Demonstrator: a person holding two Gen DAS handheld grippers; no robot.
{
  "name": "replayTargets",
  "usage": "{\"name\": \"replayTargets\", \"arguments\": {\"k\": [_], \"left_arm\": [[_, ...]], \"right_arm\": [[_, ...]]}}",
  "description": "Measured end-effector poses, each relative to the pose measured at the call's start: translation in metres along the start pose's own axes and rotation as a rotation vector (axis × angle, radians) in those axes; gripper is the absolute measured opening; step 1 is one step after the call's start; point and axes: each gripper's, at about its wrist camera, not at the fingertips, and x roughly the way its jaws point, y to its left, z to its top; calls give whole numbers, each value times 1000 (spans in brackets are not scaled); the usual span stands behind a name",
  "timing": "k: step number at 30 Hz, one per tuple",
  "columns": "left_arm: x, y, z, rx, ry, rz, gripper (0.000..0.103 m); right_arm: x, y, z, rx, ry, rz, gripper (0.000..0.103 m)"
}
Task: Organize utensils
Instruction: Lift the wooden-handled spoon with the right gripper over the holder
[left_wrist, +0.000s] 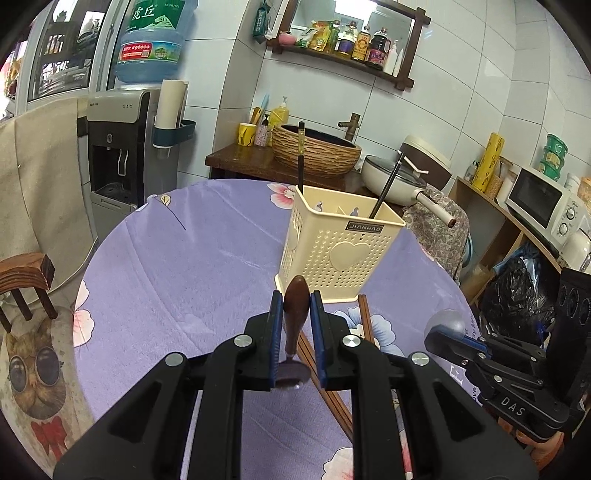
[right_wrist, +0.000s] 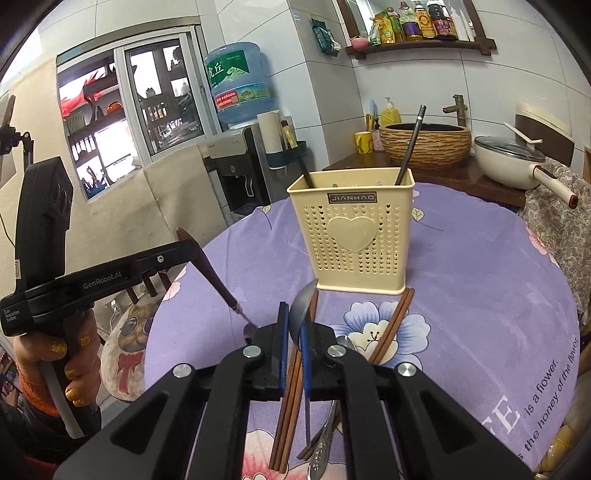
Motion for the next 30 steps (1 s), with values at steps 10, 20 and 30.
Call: {"name": "replayTargets", "arguments": {"k": [10,20,30], "left_arm": [[-5,-8,30,36,-37,-32,15],[-5,-27,92,64,-96,-92,15],[-20,-65,193,114,-205,-120,15]], "right_arm": [[-4,1,25,-54,-73,10,6],[-8,-13,96,-81,-176,14,6],[-3,-28,190,-84,-316,-30,6]]}}
